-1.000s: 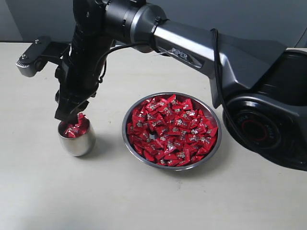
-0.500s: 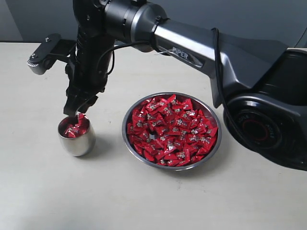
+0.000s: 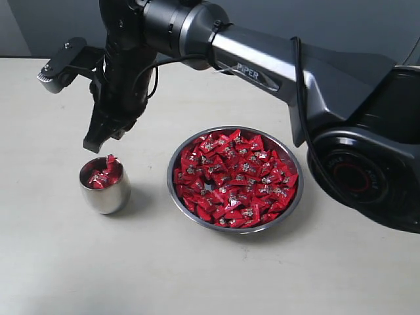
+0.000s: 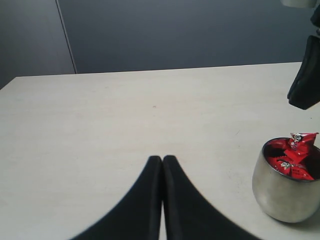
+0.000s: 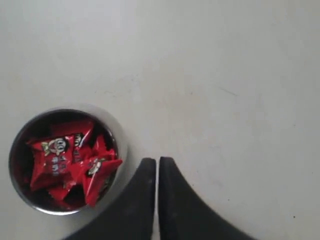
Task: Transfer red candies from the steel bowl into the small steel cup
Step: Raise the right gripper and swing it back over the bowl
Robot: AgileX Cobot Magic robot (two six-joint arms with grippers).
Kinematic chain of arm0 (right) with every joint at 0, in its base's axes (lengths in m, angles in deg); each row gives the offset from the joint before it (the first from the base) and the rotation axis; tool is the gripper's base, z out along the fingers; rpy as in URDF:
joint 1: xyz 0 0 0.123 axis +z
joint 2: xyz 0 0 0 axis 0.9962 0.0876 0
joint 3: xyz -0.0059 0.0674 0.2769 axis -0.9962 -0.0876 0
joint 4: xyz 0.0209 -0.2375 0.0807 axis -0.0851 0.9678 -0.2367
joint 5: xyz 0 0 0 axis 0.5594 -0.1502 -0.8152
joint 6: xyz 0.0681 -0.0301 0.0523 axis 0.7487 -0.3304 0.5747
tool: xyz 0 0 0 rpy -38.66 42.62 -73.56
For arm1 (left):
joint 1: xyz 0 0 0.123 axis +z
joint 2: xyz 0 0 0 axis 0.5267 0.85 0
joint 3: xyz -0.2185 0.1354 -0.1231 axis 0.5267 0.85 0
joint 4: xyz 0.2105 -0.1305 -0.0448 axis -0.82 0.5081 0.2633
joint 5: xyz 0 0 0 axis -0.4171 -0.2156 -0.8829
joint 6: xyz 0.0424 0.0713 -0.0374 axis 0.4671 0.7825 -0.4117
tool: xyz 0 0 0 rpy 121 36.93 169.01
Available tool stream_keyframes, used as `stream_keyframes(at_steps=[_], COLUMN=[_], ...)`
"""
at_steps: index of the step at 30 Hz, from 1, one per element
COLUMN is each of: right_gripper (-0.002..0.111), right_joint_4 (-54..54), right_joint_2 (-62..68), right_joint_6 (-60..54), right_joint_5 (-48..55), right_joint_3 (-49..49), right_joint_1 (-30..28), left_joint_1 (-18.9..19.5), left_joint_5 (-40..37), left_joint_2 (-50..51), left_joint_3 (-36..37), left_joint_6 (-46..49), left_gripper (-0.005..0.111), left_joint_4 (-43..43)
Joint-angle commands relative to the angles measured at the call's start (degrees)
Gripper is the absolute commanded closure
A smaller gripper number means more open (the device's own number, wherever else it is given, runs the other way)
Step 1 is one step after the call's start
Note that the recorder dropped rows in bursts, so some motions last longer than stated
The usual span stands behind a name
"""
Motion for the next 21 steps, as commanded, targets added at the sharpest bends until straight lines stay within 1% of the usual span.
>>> stream_keyframes(at_steps=[1, 6, 9, 14, 21], right_gripper=[0.109, 0.109, 0.109, 0.109, 0.109], right_joint_4=[1.50, 2.85, 1.69, -5.00, -6.38], right_joint_2=[-1.75, -2.86, -3.36, -3.70, -3.73], right_joint_6=[3.63, 10.05, 12.00, 12.12, 12.21], right_joint_5=[-2.59, -7.35, -9.86, -10.01, -9.33], right_joint_3=[0.28, 0.28, 0.28, 0.28, 0.28], right_joint_1=[-0.16, -0.40, -1.41, -4.93, -8.94], left_joint_1=[0.03, 0.03, 0.03, 0.03, 0.03], left_joint_5=[0.11, 0.11, 0.11, 0.11, 0.11], left_joint_2=[-0.26, -0.26, -0.26, -0.26, -0.26], left_joint_3=[0.22, 0.22, 0.22, 0.22, 0.22], left_joint_6=[-0.11, -0.11, -0.11, -0.11, -0.11], left_gripper=[0.106, 0.106, 0.106, 0.106, 0.106], left_joint_4=[0.16, 0.16, 0.16, 0.16, 0.16])
